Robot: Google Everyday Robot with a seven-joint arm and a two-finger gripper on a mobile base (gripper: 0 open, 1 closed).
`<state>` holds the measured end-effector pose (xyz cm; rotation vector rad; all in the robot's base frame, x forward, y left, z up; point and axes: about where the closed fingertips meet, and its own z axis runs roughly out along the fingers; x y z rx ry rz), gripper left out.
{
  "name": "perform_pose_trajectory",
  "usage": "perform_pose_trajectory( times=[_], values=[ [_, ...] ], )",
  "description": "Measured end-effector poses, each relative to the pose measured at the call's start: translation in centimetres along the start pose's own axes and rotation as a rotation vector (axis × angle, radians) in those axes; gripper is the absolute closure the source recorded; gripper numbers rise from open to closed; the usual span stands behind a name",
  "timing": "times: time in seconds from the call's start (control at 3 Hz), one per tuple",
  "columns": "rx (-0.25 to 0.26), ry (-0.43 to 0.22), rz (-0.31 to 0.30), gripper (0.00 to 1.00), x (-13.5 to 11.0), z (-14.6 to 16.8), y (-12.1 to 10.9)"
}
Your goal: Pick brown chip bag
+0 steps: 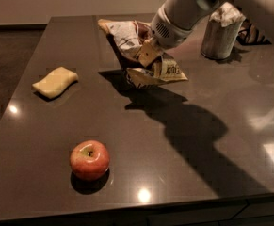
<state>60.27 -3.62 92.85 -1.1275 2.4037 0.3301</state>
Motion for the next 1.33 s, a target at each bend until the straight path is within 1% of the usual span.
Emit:
perform_pose_trajectory(
  times=[0.33,0.67,1.0,1.33],
  values=[
    [-0.022,-0.042,-0.120,1.00,-1.5,-2.8,1.0],
    [-0.038,-0.065,-0.222,1.00,-2.7,-4.8,1.7],
    [-0.039,-0.081,-0.282,1.00,-3.3,-6.2,1.9],
    [-0.039,-0.081,-0.282,1.00,-3.3,-6.2,1.9]
  ],
)
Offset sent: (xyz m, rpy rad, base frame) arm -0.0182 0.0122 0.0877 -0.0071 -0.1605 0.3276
